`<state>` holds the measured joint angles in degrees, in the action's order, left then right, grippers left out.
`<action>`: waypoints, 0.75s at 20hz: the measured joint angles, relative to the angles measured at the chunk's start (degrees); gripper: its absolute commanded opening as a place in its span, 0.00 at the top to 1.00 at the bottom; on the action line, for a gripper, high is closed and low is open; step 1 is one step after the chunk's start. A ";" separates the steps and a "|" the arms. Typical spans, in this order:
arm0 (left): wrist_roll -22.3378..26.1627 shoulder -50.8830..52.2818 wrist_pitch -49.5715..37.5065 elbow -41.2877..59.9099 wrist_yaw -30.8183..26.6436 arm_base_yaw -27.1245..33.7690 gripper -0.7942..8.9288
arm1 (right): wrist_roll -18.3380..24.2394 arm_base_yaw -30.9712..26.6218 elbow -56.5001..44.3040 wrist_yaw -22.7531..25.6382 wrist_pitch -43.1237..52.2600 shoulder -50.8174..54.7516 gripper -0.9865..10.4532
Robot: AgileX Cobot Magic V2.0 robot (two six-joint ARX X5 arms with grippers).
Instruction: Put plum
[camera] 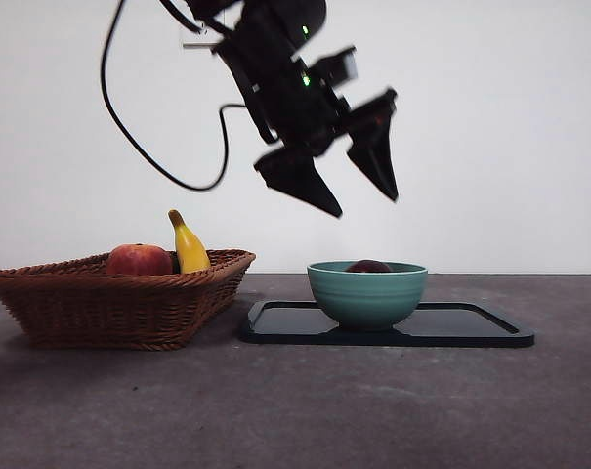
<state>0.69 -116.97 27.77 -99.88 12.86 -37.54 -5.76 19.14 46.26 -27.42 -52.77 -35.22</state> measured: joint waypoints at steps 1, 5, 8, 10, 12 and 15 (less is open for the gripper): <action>0.35 -0.98 -0.24 0.00 -1.01 -0.28 0.50 | 0.00 0.00 0.00 0.00 -0.42 0.00 0.74; 1.86 -3.61 -1.46 0.00 -3.76 -1.31 0.50 | 0.00 0.00 0.00 0.02 -0.59 0.00 0.74; 2.89 -4.79 -2.27 -0.04 -3.96 -2.10 0.50 | 0.00 0.00 0.00 0.02 -0.66 0.00 0.74; 3.04 -5.75 -2.27 -0.09 -3.98 -2.25 0.50 | 0.00 0.00 0.00 0.00 -0.68 0.00 0.74; 3.08 -6.86 -2.25 -0.09 -4.13 -2.25 0.50 | 0.00 0.00 0.00 0.02 -0.70 0.00 0.74; 3.08 -7.17 -2.36 -0.11 -5.07 -2.34 0.50 | 0.00 0.00 0.00 0.02 -0.70 0.00 0.74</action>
<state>3.77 -124.14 25.41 -99.98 7.79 -39.88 -5.76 19.14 46.26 -27.40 -53.47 -35.22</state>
